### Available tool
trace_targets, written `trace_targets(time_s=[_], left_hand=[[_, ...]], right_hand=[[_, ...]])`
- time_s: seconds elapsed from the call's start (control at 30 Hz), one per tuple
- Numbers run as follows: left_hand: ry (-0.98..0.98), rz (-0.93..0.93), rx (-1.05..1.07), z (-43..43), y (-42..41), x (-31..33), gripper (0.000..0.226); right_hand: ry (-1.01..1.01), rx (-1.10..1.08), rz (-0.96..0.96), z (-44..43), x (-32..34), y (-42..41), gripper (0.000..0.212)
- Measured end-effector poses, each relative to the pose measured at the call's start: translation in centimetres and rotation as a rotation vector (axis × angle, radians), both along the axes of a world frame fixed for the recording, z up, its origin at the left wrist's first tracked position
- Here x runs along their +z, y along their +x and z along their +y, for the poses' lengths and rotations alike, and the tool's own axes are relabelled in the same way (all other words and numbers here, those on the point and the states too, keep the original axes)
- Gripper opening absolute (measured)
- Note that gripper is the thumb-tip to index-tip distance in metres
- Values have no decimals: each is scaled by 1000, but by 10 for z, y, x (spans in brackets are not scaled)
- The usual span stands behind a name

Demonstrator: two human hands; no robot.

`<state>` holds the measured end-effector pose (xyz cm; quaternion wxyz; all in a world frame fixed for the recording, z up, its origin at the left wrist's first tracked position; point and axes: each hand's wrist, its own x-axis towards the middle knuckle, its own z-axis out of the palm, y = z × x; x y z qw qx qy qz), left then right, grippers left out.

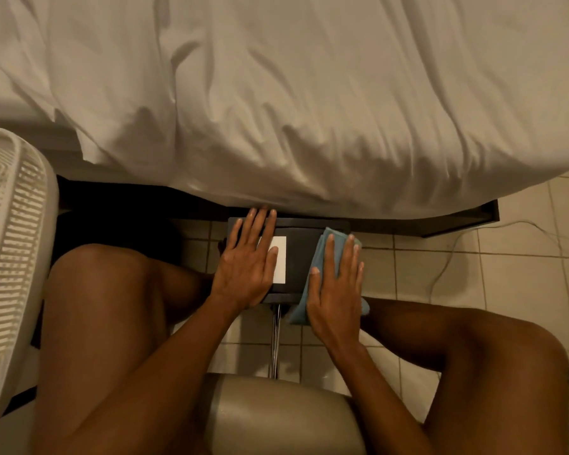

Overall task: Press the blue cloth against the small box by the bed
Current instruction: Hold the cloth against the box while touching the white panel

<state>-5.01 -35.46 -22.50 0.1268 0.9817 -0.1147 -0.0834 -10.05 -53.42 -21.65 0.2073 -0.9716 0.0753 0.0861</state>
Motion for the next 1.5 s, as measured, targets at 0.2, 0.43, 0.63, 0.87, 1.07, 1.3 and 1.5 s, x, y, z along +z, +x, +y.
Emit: trace_targets(time_s=[0.2, 0.43, 0.63, 0.87, 1.07, 1.3, 1.5], left_hand=[[11, 3, -4, -2, 5, 0, 64], [11, -3, -1, -2, 4, 2, 63], [23, -3, -5, -2, 2, 3, 63], [36, -24, -5, -5, 5, 4, 63], [38, -20, -17, -3, 2, 4, 63], [37, -29, -2, -5, 5, 5, 63], [35, -11, -2, -4, 3, 6, 63]], right_hand=[[113, 16, -47, -13, -2, 42, 65], [188, 26, -34, -20, -4, 20, 65], [219, 25, -43, -20, -4, 11, 64], [249, 51, -30, -29, -4, 34, 64], [245, 34, -28, -23, -4, -10, 61], [216, 114, -26, -32, -2, 27, 63], [179, 93, 5, -27, -2, -12, 63]])
